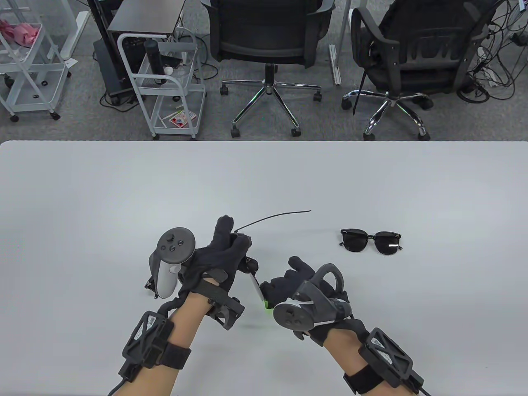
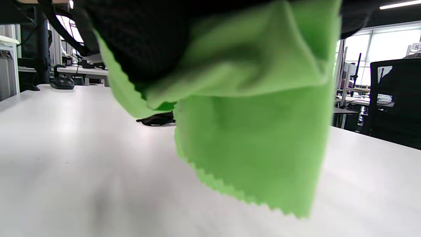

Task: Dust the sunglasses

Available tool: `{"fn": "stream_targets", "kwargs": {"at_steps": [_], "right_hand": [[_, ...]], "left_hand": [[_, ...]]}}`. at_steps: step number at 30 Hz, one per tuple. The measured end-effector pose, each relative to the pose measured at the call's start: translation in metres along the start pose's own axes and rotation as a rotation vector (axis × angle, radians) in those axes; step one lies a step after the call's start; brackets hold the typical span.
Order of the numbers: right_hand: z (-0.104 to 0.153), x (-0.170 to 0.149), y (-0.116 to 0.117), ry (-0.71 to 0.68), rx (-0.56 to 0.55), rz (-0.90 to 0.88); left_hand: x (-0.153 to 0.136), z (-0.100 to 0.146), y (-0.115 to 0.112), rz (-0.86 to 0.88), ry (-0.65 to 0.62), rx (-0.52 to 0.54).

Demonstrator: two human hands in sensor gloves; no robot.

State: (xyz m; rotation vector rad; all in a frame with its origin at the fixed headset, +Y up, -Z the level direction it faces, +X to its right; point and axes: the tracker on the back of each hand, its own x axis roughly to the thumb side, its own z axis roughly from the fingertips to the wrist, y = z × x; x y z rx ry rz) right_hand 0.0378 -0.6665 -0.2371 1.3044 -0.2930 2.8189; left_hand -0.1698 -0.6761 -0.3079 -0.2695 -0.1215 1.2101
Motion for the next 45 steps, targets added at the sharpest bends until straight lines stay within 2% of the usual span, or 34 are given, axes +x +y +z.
{"fn": "stream_targets", "kwargs": {"at_steps": [2, 4, 9, 11, 13, 18, 29, 31, 34, 37, 43, 45], "right_hand": [[0.001, -0.002, -0.005, -0.014, 0.0, 0.075], [0.002, -0.005, -0.008, 0.0, 0.0, 0.099], [0.005, -0.013, -0.012, 0.037, -0.022, 0.138], [0.005, -0.013, -0.011, 0.032, -0.022, 0.139], [0.004, -0.01, -0.011, 0.028, -0.024, 0.149], [0.001, -0.013, -0.013, 0.069, -0.042, 0.174], [0.011, -0.052, -0.007, 0.204, 0.073, 0.337], [0.014, -0.062, -0.003, 0.233, 0.115, 0.352], [0.016, -0.063, 0.0, 0.233, 0.074, 0.267], [0.014, -0.05, -0.002, 0.157, 0.071, 0.437], [0.0, -0.006, -0.012, 0.01, -0.119, 0.321], [-0.002, 0.0, -0.009, 0.001, -0.078, 0.425]], "left_hand": [[-0.004, -0.002, -0.003, 0.062, 0.018, -0.032], [-0.008, -0.004, -0.009, 0.103, 0.038, -0.109], [-0.011, -0.008, -0.041, -0.057, 0.062, -0.46], [-0.007, -0.006, -0.049, -0.083, 0.045, -0.407], [-0.002, -0.005, -0.049, -0.151, 0.021, -0.245], [-0.002, -0.006, -0.04, -0.12, 0.051, -0.191], [-0.007, -0.01, -0.006, -0.137, 0.074, -0.071], [-0.01, -0.011, 0.0, -0.137, 0.085, -0.063], [-0.015, -0.013, -0.002, -0.109, 0.11, -0.091], [-0.018, -0.014, -0.004, -0.116, 0.119, -0.111], [-0.012, -0.012, -0.034, 0.032, 0.093, -0.26], [-0.01, -0.013, -0.033, -0.037, 0.08, -0.241]]}}
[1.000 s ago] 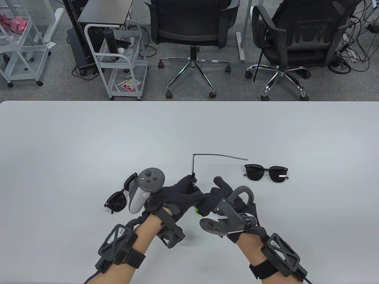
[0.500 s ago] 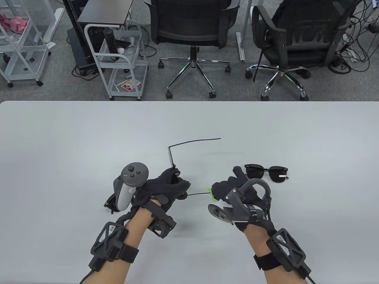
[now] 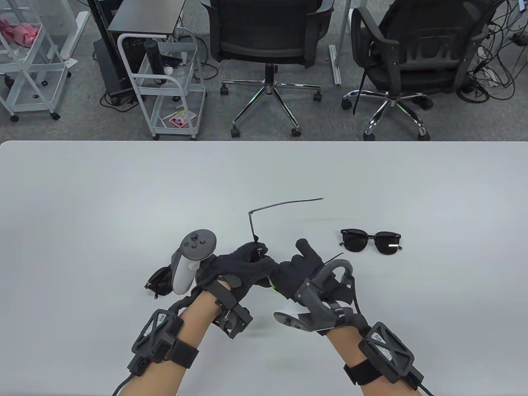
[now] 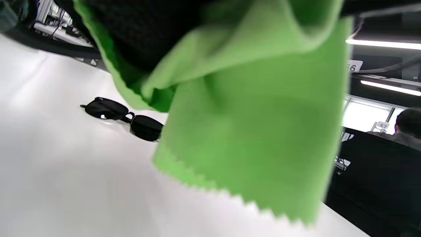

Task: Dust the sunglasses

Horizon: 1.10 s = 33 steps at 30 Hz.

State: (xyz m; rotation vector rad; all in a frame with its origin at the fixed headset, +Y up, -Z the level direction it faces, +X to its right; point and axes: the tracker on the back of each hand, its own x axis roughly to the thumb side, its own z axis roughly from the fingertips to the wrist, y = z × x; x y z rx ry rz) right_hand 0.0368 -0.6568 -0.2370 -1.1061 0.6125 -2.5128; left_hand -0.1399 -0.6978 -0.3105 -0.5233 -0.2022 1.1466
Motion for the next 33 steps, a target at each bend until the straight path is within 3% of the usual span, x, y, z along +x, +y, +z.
{"fn": "stream_targets", "kwargs": {"at_steps": [1, 4, 7, 13, 17, 21, 27, 29, 33], "right_hand": [[0.001, -0.002, 0.001, -0.004, -0.002, 0.026], [0.0, -0.01, 0.008, 0.072, -0.02, -0.175], [0.002, -0.021, 0.011, 0.094, 0.022, -0.082], [0.016, -0.048, 0.031, 0.183, 0.142, -0.099], [0.02, -0.045, 0.032, 0.162, 0.165, -0.14], [0.025, -0.051, 0.022, 0.199, 0.076, -0.181], [0.041, -0.073, -0.006, 0.308, -0.049, -0.256], [0.046, -0.081, -0.007, 0.345, -0.002, -0.261], [0.047, -0.086, 0.014, 0.356, 0.333, -0.378]], "left_hand": [[-0.002, -0.001, 0.001, -0.007, -0.005, -0.03], [-0.003, 0.001, 0.004, 0.052, 0.027, 0.013], [-0.002, 0.004, 0.014, 0.001, 0.025, 0.059], [-0.009, 0.009, 0.036, -0.015, 0.046, 0.125], [-0.008, 0.006, 0.031, -0.116, 0.055, 0.091], [-0.008, 0.002, 0.024, -0.176, 0.054, 0.013], [-0.011, 0.003, 0.03, -0.218, 0.083, 0.09], [-0.014, 0.004, 0.035, -0.197, 0.094, 0.129], [-0.017, 0.006, 0.042, -0.171, 0.092, 0.177]]}}
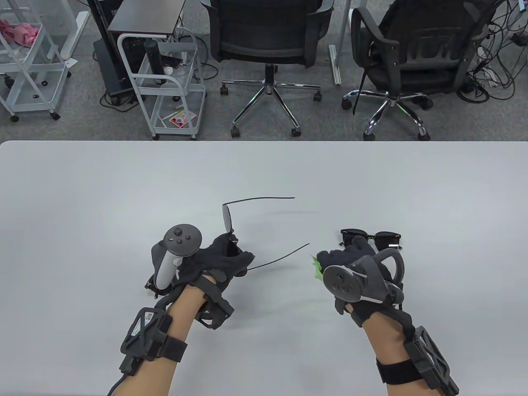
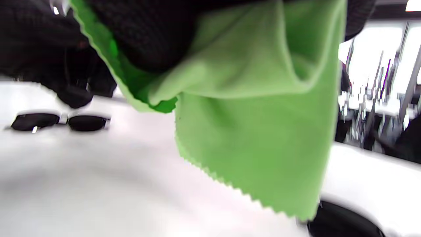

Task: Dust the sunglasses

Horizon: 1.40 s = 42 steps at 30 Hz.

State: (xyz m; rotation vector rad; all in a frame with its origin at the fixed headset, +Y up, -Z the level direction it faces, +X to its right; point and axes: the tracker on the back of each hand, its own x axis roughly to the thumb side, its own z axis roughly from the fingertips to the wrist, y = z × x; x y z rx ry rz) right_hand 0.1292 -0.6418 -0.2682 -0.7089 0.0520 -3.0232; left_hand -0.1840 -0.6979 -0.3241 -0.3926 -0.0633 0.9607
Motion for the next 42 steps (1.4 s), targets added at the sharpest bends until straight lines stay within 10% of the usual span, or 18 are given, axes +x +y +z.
{"fn": "stream_targets", "kwargs": {"at_steps": [4, 11, 23, 32, 42], "right_hand": [[-0.011, -0.003, 0.039, -0.007, 0.355, -0.027], [-0.017, -0.006, 0.06, -0.012, 0.497, -0.083], [-0.015, 0.012, 0.033, -0.091, -0.103, -0.311], [-0.021, 0.033, 0.032, -0.134, -0.197, -0.364], [-0.004, -0.007, 0.011, 0.06, -0.492, -0.435]], "left_hand": [[0.0, 0.0, 0.001, 0.017, -0.014, 0.018], [0.001, -0.001, -0.001, 0.025, -0.041, 0.025], [0.015, 0.0, -0.02, 0.014, -0.122, -0.067], [0.033, 0.003, -0.056, -0.084, -0.202, -0.237], [0.032, 0.005, -0.036, -0.416, -0.193, 0.014]]}}
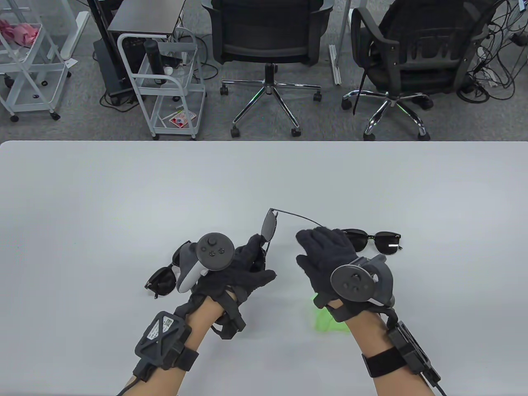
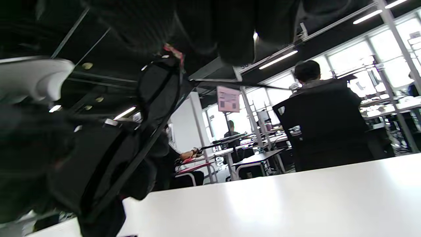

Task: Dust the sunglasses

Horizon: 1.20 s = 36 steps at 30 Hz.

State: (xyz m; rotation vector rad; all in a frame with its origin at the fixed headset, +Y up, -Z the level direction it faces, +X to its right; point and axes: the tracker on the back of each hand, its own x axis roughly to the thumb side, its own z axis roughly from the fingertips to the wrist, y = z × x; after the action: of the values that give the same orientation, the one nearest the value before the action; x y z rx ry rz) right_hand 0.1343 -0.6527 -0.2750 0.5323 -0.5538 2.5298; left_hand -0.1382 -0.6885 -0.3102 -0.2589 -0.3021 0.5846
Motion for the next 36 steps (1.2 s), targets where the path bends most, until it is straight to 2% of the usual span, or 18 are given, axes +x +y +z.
{"fn": "stream_targets", "kwargs": {"at_steps": [4, 7, 10, 14, 16, 21, 23, 25, 29, 33, 36], "right_hand": [[0.004, -0.022, 0.008, 0.122, 0.044, -0.124], [0.006, -0.03, 0.016, 0.193, 0.102, -0.223], [0.005, -0.025, 0.026, 0.197, 0.19, -0.333], [0.003, -0.006, 0.036, 0.125, 0.289, -0.499], [0.002, 0.001, 0.037, 0.088, 0.3, -0.486], [0.001, -0.009, 0.03, 0.088, 0.277, -0.39], [0.001, -0.017, 0.024, 0.128, 0.244, -0.345], [0.001, -0.025, 0.018, 0.148, 0.221, -0.278], [0.003, -0.039, 0.005, 0.177, 0.18, -0.168], [0.004, -0.048, 0.001, 0.213, 0.158, -0.205], [0.003, -0.051, 0.002, 0.218, 0.168, -0.211]], "left_hand": [[0.001, 0.0, 0.0, 0.066, -0.028, -0.023], [0.006, 0.001, -0.001, 0.025, -0.065, -0.026], [0.011, 0.002, -0.003, 0.02, -0.088, -0.022], [0.019, 0.002, -0.009, 0.03, -0.118, -0.054], [0.022, 0.003, -0.011, 0.017, -0.128, -0.058], [0.018, -0.001, -0.007, -0.014, -0.096, -0.036], [0.013, -0.01, -0.001, -0.119, -0.043, 0.001], [0.009, -0.024, 0.004, -0.298, 0.018, 0.011], [-0.004, -0.061, -0.004, -0.539, 0.106, -0.09], [-0.012, -0.092, -0.021, -0.65, 0.139, -0.164], [-0.012, -0.104, -0.027, -0.674, 0.138, -0.187]]}}
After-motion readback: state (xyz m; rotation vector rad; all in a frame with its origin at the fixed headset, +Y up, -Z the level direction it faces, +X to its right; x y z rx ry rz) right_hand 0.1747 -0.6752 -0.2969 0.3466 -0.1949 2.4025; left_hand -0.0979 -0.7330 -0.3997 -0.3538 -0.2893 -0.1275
